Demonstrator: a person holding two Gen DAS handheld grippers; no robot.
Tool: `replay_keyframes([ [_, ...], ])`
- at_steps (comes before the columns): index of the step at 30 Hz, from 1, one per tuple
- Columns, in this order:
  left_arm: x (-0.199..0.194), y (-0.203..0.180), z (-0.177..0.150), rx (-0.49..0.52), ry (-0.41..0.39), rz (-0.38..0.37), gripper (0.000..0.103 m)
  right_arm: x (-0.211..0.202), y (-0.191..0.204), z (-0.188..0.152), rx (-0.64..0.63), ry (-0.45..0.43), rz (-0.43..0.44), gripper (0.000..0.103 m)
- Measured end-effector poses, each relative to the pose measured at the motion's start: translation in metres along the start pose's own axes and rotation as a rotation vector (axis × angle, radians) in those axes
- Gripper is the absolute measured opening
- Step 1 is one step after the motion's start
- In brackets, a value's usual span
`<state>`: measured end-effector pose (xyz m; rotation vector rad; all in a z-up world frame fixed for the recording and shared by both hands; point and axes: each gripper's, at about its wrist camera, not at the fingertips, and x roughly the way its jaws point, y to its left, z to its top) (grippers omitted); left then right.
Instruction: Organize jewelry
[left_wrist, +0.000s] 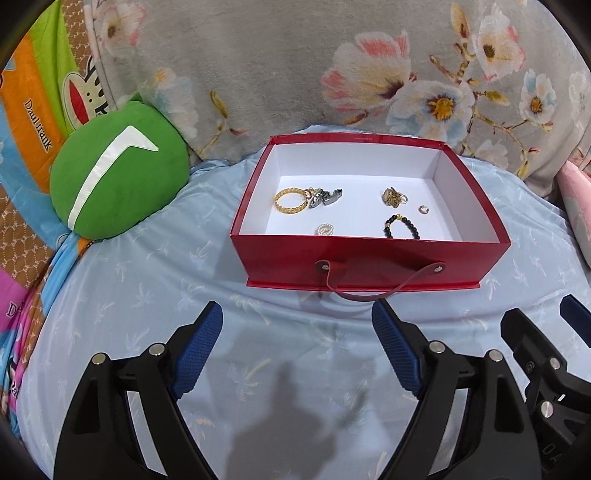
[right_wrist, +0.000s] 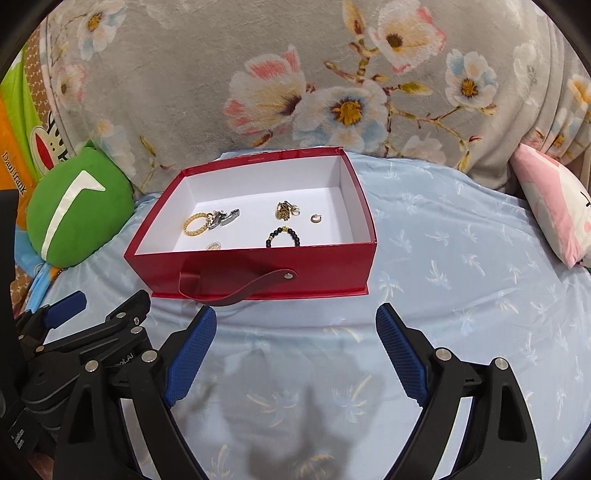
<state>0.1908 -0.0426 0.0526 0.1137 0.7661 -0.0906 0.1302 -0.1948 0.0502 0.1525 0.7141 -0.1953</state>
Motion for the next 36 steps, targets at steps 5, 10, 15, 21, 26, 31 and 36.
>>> replay_keyframes([
  [5, 0.000, -0.002, 0.002, 0.003, -0.012, 0.028, 0.080, 0.002, 0.002, 0.002, -0.018, 0.002, -0.020, 0.086],
  [10, 0.004, -0.001, 0.007, -0.009, -0.013, 0.035, 0.080, 0.007, 0.003, 0.008, -0.020, 0.005, -0.030, 0.086],
  [15, 0.013, 0.000, 0.013, -0.013, -0.014, 0.048, 0.080, 0.016, 0.005, 0.014, -0.027, 0.005, -0.036, 0.086],
  [21, 0.024, 0.001, 0.017, -0.019, -0.001, 0.054, 0.080, 0.027, 0.009, 0.019, -0.036, 0.008, -0.045, 0.086],
  [26, 0.028, 0.001, 0.020, -0.018, -0.004, 0.059, 0.080, 0.031, 0.009, 0.022, -0.031, 0.011, -0.045, 0.086],
  [31, 0.029, 0.000, 0.021, -0.018, -0.007, 0.064, 0.080, 0.032, 0.010, 0.024, -0.033, 0.009, -0.048, 0.086],
  [36, 0.031, 0.000, 0.021, -0.015, -0.003, 0.067, 0.081, 0.032, 0.010, 0.024, -0.034, 0.010, -0.049, 0.086],
])
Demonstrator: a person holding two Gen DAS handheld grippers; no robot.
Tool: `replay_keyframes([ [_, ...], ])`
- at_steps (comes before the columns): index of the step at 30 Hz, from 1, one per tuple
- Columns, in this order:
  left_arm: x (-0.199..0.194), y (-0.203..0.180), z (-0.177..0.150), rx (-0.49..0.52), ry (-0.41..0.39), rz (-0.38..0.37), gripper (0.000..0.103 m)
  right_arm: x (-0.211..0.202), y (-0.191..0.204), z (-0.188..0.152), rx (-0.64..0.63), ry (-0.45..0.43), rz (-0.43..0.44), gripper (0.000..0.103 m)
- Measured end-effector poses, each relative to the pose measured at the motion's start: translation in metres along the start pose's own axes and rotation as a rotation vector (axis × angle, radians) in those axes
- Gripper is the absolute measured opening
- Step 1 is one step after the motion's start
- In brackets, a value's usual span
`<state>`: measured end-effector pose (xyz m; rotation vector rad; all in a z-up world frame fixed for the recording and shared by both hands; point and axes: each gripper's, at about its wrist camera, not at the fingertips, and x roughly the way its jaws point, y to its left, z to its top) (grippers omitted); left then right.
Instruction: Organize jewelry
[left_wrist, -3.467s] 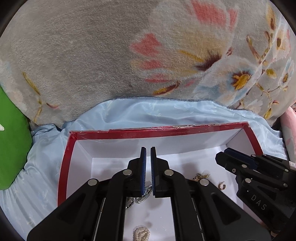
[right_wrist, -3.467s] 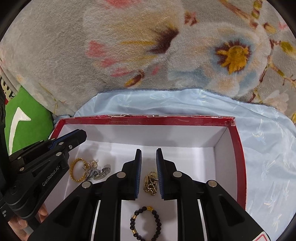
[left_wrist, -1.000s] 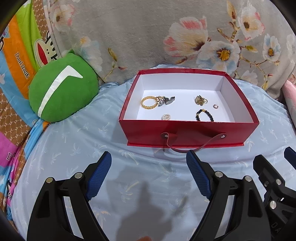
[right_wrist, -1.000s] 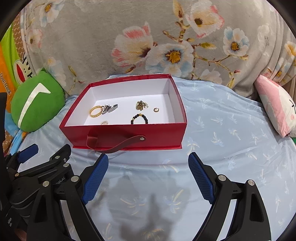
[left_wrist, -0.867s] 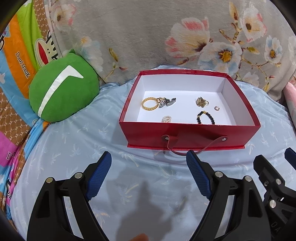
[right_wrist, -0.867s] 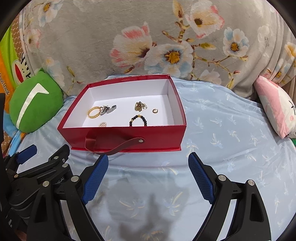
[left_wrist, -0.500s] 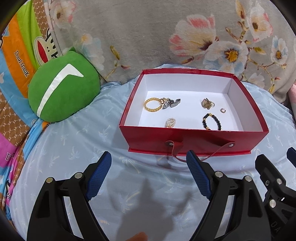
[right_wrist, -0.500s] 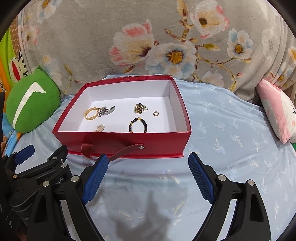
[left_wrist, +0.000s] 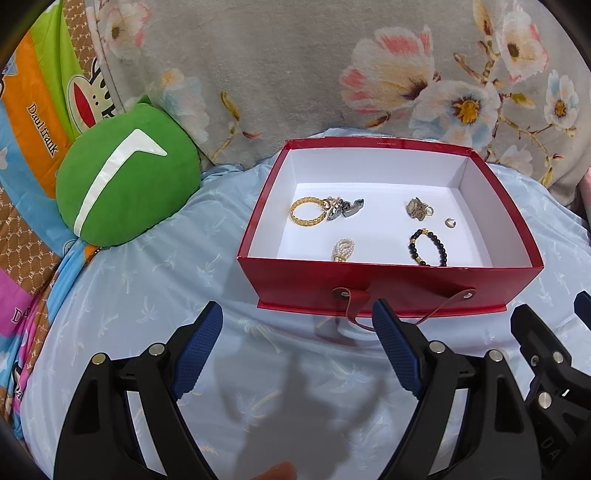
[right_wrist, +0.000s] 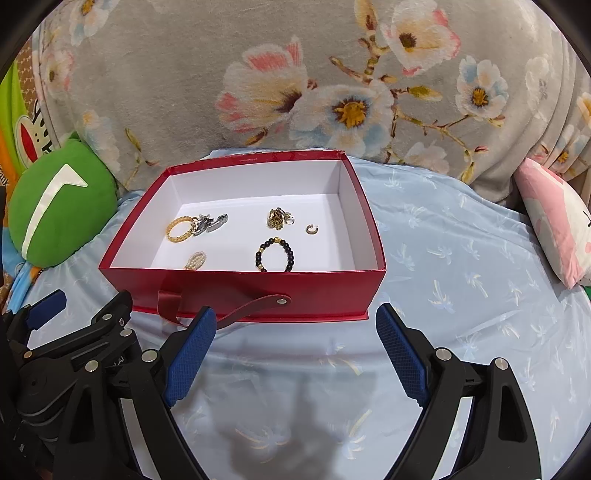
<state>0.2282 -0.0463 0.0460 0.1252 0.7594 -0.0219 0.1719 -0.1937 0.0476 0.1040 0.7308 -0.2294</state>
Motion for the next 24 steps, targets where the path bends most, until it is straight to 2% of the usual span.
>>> replay_keyframes([
  [24, 0.0037, 0.0050, 0.0009, -0.011, -0.002, 0.007, 0.081, 0.0060, 0.0046, 0.0035, -0.004, 0.001, -0.002, 0.086],
])
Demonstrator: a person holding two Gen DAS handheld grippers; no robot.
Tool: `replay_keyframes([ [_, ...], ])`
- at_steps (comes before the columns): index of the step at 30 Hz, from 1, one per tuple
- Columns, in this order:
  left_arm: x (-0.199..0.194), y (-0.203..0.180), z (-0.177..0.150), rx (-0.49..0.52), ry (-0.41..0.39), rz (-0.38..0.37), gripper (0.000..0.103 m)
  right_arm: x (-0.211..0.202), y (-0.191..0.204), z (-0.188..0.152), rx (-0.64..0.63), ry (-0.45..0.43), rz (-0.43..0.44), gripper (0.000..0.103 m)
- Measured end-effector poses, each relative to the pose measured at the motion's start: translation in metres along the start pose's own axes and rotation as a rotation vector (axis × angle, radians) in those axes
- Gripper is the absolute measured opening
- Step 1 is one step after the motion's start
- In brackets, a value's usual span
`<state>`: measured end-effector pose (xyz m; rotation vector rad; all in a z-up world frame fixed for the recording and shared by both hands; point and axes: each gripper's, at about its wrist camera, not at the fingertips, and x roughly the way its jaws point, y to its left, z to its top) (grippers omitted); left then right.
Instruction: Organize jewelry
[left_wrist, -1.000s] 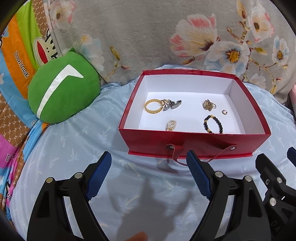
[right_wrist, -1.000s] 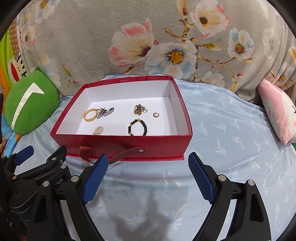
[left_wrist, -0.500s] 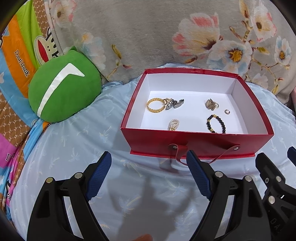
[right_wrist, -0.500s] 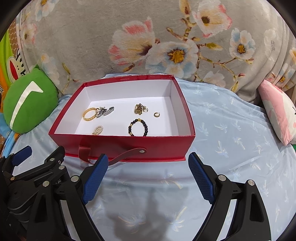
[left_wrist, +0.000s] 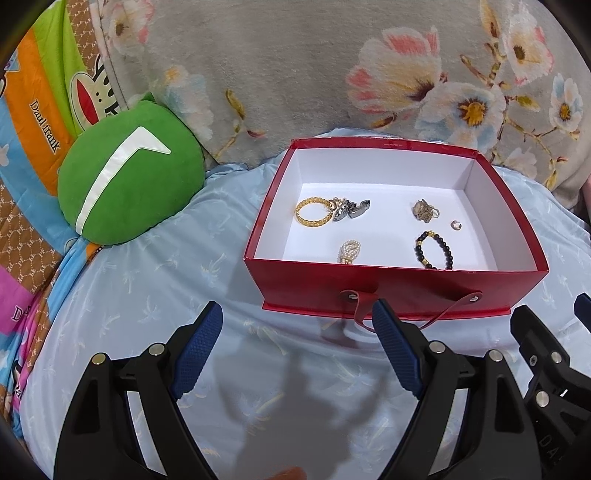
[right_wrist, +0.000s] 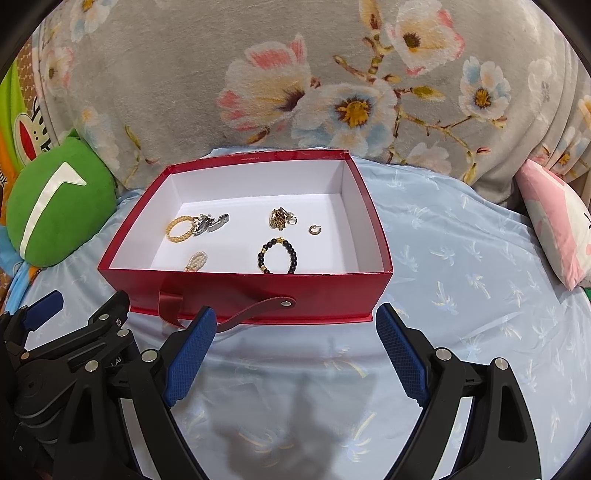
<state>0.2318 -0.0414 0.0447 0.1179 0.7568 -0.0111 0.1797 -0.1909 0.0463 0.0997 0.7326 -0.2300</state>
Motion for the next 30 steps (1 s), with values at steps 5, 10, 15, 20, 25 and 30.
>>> replay_keyframes([
  [5, 0.0004, 0.0000, 0.0004, 0.004, -0.001, 0.003, 0.081, 0.0008, 0.0005, 0.0002, 0.000, 0.001, 0.001, 0.086],
  [10, 0.0002, -0.0002, 0.0006, 0.004, -0.001, 0.002, 0.081, 0.0009, 0.0004, 0.0002, -0.001, 0.000, -0.001, 0.086],
  [15, 0.0004, 0.0002, 0.0016, 0.002, -0.002, 0.000, 0.080, 0.0009, 0.0001, 0.0006, 0.001, 0.000, 0.000, 0.086],
  [20, 0.0004, 0.0000, 0.0024, 0.001, -0.003, 0.003, 0.081, 0.0018, 0.0005, 0.0012, 0.000, 0.001, 0.001, 0.086],
  [25, 0.0010, 0.0006, 0.0021, -0.001, 0.003, -0.006, 0.081, 0.0013, 0.0008, 0.0014, 0.001, 0.001, 0.000, 0.086],
  [30, 0.0040, 0.0020, 0.0047, -0.003, 0.002, -0.015, 0.081, 0.0009, 0.0009, 0.0015, 0.000, 0.001, 0.000, 0.086],
])
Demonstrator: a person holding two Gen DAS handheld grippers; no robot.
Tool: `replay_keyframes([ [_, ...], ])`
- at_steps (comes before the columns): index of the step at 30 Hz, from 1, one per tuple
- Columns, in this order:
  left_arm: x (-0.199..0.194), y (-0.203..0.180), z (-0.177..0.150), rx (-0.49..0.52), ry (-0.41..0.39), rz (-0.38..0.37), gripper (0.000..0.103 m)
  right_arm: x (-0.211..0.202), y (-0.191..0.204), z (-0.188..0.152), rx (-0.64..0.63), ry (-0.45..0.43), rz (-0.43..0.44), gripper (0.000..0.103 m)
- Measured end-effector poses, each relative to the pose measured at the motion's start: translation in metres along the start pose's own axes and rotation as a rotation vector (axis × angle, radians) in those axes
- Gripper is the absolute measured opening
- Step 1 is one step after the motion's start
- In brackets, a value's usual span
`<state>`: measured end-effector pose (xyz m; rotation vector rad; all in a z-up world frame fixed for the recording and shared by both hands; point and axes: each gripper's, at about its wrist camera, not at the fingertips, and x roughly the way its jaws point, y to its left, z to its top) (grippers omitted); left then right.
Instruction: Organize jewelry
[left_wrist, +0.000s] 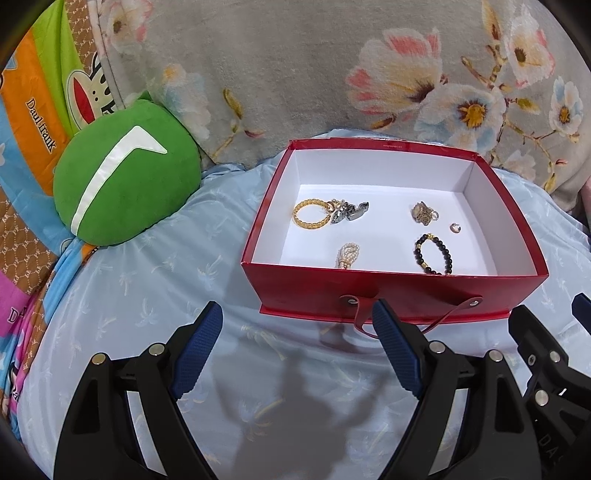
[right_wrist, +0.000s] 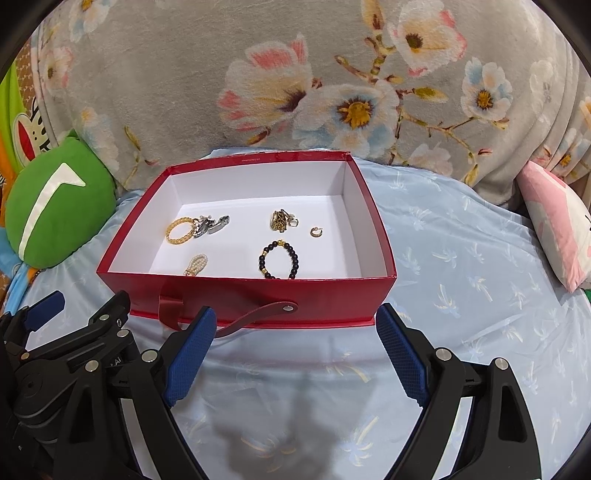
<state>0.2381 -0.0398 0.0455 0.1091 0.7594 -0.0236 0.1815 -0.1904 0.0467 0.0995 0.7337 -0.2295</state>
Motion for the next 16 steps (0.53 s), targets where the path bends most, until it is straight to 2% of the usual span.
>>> replay_keyframes([
  [16, 0.0000, 0.0000, 0.0004, -0.002, -0.007, -0.013, 0.080, 0.0023, 0.0022, 0.0017, -0.001, -0.003, -0.004, 0.086],
])
